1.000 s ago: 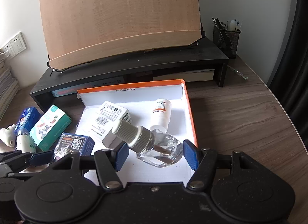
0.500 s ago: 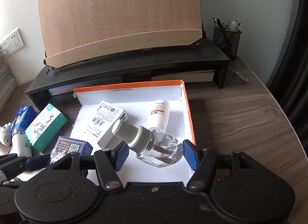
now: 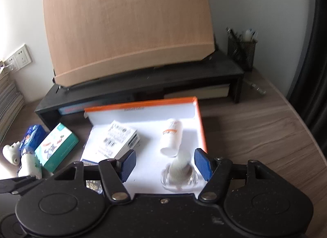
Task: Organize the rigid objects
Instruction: 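Open the right gripper to set the glass bottle in the tray while the left releases the card box, then move both grippers back toward the white plug-in devices on the desk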
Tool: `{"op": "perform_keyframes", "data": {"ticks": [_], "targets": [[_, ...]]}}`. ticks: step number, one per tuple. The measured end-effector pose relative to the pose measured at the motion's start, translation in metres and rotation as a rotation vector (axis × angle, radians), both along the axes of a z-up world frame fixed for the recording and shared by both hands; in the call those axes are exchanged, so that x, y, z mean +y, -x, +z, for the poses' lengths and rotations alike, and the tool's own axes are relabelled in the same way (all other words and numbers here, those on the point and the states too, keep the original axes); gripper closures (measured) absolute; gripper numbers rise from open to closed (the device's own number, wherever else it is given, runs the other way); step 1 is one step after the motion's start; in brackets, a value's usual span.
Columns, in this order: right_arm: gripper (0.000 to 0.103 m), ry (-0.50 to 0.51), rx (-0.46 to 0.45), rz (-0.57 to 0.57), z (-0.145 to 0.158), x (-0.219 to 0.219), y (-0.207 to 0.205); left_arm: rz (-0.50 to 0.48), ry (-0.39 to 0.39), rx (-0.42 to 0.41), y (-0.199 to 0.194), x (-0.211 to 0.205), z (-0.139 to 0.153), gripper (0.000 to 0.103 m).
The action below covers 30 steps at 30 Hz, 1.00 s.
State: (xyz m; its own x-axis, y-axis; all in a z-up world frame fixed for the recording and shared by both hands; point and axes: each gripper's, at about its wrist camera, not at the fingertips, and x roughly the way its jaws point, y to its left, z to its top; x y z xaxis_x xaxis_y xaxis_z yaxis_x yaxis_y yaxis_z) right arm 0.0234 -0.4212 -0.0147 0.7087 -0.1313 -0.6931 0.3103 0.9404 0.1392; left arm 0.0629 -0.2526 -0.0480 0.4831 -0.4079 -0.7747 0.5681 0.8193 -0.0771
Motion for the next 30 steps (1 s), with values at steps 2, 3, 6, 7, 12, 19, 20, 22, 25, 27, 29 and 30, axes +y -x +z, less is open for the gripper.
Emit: {"op": "perform_keyframes", "data": {"ticks": [2, 3, 6, 7, 12, 19, 20, 22, 25, 27, 29, 30], "targets": [[0.026, 0.001, -0.012, -0.010, 0.004, -0.002, 0.004, -0.015, 0.025, -0.010, 0.002, -0.001, 0.003, 0.045], [0.025, -0.002, -0.018, -0.015, 0.006, -0.003, 0.006, -0.026, 0.037, -0.019, 0.003, -0.002, 0.005, 0.043], [0.025, -0.002, -0.030, -0.032, 0.010, -0.005, 0.012, -0.047, 0.050, -0.038, 0.008, -0.004, 0.011, 0.041], [0.025, -0.001, -0.036, -0.033, 0.012, -0.005, 0.014, -0.049, 0.050, -0.041, 0.009, -0.004, 0.012, 0.041], [0.024, 0.007, -0.059, -0.037, 0.020, 0.000, 0.023, -0.006, 0.058, -0.037, 0.011, 0.009, 0.018, 0.041], [0.024, 0.003, -0.048, 0.013, 0.020, 0.024, 0.022, 0.108, 0.031, -0.059, 0.005, 0.044, 0.027, 0.033], [0.023, 0.001, -0.043, 0.025, 0.019, 0.028, 0.020, 0.126, 0.030, -0.059, 0.004, 0.050, 0.027, 0.032], [0.023, -0.002, -0.034, 0.046, 0.017, 0.039, 0.016, 0.158, 0.034, -0.056, 0.002, 0.063, 0.028, 0.030], [0.023, -0.005, -0.026, 0.088, 0.015, 0.056, 0.009, 0.208, 0.029, -0.056, 0.000, 0.084, 0.028, 0.029], [0.023, -0.008, -0.023, 0.122, 0.014, 0.068, 0.004, 0.242, 0.028, -0.054, -0.002, 0.098, 0.029, 0.029], [0.023, -0.006, -0.019, 0.152, 0.013, 0.080, 0.000, 0.276, 0.028, -0.052, -0.004, 0.113, 0.029, 0.029], [0.023, -0.006, -0.016, 0.167, 0.012, 0.086, -0.003, 0.293, 0.028, -0.050, -0.005, 0.120, 0.029, 0.029]]}}
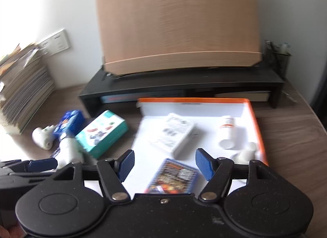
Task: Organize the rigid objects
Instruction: 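Move both grippers back toward the white plug-in devices on the desk, then grasp the white SUPERB plug-in device with the left gripper while the right grasps the white diffuser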
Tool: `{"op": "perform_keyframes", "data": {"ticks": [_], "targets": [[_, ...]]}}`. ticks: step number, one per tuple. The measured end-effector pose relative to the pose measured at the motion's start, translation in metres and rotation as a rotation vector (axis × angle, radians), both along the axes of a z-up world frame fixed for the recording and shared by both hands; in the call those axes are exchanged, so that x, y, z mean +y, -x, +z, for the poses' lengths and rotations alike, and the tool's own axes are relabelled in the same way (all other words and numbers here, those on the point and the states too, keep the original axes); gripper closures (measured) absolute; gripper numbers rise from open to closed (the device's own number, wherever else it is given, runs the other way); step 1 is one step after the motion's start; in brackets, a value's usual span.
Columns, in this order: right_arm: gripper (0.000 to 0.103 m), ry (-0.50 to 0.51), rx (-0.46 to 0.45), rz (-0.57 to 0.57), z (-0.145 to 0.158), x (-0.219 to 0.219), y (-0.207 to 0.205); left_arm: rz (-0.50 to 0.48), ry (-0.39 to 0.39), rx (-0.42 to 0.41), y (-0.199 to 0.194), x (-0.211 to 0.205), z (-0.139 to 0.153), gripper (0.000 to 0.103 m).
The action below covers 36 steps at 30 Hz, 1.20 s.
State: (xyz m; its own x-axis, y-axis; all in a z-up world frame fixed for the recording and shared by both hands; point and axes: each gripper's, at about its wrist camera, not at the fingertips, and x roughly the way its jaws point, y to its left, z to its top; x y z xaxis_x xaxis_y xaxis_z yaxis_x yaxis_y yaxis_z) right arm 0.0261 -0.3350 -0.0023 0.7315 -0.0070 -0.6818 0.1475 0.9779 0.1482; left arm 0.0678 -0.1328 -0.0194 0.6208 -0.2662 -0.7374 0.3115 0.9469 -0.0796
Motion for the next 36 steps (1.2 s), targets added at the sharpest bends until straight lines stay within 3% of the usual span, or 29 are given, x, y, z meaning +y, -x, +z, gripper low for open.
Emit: {"op": "perform_keyframes", "data": {"ticks": [11, 19, 24, 34, 36], "targets": [[0.023, -0.015, 0.036, 0.119, -0.009, 0.056, -0.024, 0.172, -0.012, 0.015, -0.017, 0.078, -0.004, 0.027], [0.023, -0.042, 0.051, 0.160, -0.014, 0.087, -0.037, 0.223, -0.059, -0.001, -0.043, 0.121, -0.012, 0.015], [0.023, -0.059, 0.071, 0.150, -0.018, 0.101, -0.044, 0.184, -0.083, -0.013, -0.070, 0.137, -0.022, 0.008], [0.022, -0.131, 0.113, 0.102, -0.033, 0.128, -0.057, 0.042, -0.137, -0.046, -0.123, 0.142, -0.049, 0.008], [0.021, -0.151, 0.125, 0.091, -0.036, 0.134, -0.061, 0.015, -0.128, -0.045, -0.130, 0.144, -0.054, 0.019]]}}
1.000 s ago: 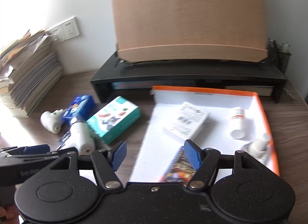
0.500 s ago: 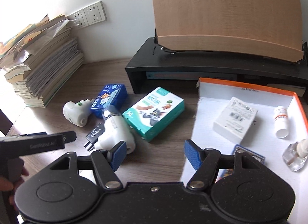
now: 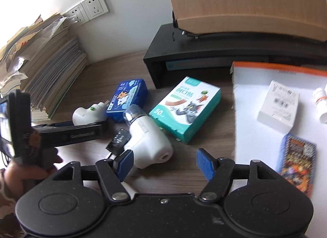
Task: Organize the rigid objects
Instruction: 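Grasp the white SUPERB plug-in device with the left gripper while the right grasps the white diffuser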
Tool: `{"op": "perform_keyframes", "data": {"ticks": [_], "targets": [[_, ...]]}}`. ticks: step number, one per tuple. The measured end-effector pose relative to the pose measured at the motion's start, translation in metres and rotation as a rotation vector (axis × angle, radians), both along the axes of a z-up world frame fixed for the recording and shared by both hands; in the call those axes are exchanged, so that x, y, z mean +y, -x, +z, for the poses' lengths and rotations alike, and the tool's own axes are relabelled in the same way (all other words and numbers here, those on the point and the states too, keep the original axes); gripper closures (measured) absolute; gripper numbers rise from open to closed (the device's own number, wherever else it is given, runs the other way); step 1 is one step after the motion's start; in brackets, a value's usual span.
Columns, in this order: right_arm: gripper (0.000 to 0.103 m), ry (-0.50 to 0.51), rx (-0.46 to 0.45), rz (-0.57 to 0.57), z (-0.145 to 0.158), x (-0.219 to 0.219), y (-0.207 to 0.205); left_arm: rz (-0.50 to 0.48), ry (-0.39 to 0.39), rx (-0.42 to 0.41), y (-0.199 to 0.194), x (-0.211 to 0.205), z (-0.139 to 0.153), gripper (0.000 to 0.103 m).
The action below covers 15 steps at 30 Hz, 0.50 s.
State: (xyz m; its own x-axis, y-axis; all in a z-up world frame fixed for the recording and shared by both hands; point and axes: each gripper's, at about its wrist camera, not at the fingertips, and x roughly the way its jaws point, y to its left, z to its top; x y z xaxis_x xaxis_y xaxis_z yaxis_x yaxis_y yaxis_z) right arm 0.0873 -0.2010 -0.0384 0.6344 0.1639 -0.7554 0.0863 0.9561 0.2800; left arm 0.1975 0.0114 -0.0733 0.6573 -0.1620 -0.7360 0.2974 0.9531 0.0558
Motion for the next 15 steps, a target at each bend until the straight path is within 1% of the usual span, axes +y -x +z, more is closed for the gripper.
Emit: {"op": "perform_keyframes", "data": {"ticks": [2, 3, 6, 11, 14, 15], "targets": [[0.021, -0.008, 0.013, -0.009, -0.003, 0.008, -0.005, -0.027, 0.013, 0.007, -0.004, 0.002, -0.005, 0.029], [0.021, -0.013, 0.018, -0.015, -0.004, 0.011, -0.008, -0.038, 0.015, -0.010, -0.003, 0.003, -0.005, 0.037], [0.020, -0.047, 0.036, -0.040, -0.009, 0.018, -0.018, -0.055, 0.031, -0.021, 0.000, 0.007, -0.003, 0.037], [0.020, -0.013, 0.082, -0.095, -0.022, 0.030, -0.036, -0.052, 0.065, -0.019, 0.010, 0.020, 0.005, 0.037], [0.021, 0.009, 0.105, -0.113, -0.031, 0.033, -0.046, -0.051, 0.082, -0.021, 0.017, 0.028, 0.012, 0.037], [0.022, 0.023, 0.099, -0.117, -0.033, 0.034, -0.048, -0.049, 0.088, -0.021, 0.018, 0.031, 0.012, 0.037]]}}
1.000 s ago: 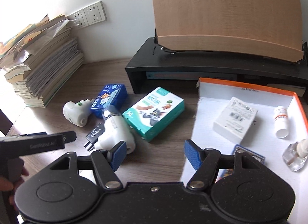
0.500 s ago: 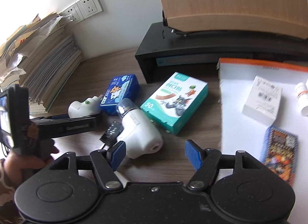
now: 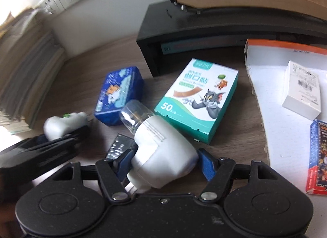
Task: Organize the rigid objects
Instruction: 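Grasp the white SUPERB plug-in device with the left gripper while the right grasps the white diffuser, then carry the SUPERB device in the left gripper and the diffuser in the right over the tray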
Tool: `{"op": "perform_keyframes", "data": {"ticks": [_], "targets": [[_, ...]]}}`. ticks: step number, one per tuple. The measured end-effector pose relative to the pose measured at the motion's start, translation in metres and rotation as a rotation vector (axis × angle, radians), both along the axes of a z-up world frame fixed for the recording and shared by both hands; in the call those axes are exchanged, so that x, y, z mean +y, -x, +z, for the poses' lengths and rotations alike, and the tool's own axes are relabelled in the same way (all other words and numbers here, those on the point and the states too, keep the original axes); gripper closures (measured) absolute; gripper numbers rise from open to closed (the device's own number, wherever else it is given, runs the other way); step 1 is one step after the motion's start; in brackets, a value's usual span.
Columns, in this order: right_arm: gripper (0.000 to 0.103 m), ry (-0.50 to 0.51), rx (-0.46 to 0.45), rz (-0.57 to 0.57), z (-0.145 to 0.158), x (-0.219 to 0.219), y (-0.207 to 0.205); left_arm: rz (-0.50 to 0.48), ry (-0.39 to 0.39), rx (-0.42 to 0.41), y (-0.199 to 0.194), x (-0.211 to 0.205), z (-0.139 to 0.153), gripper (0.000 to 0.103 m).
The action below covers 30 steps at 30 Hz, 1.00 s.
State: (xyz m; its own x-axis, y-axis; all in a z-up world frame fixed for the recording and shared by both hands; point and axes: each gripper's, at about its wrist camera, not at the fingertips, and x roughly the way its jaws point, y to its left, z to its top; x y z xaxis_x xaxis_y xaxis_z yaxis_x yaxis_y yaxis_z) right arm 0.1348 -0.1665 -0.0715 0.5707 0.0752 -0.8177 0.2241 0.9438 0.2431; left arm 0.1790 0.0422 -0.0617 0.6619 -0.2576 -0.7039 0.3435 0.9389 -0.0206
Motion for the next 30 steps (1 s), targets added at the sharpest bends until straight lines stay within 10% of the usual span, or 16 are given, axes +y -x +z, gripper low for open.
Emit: {"op": "perform_keyframes", "data": {"ticks": [30], "targets": [[0.023, 0.052, -0.231, -0.063, 0.076, -0.091, 0.109, -0.004, 0.168, -0.093, 0.073, -0.068, 0.079, 0.038]]}}
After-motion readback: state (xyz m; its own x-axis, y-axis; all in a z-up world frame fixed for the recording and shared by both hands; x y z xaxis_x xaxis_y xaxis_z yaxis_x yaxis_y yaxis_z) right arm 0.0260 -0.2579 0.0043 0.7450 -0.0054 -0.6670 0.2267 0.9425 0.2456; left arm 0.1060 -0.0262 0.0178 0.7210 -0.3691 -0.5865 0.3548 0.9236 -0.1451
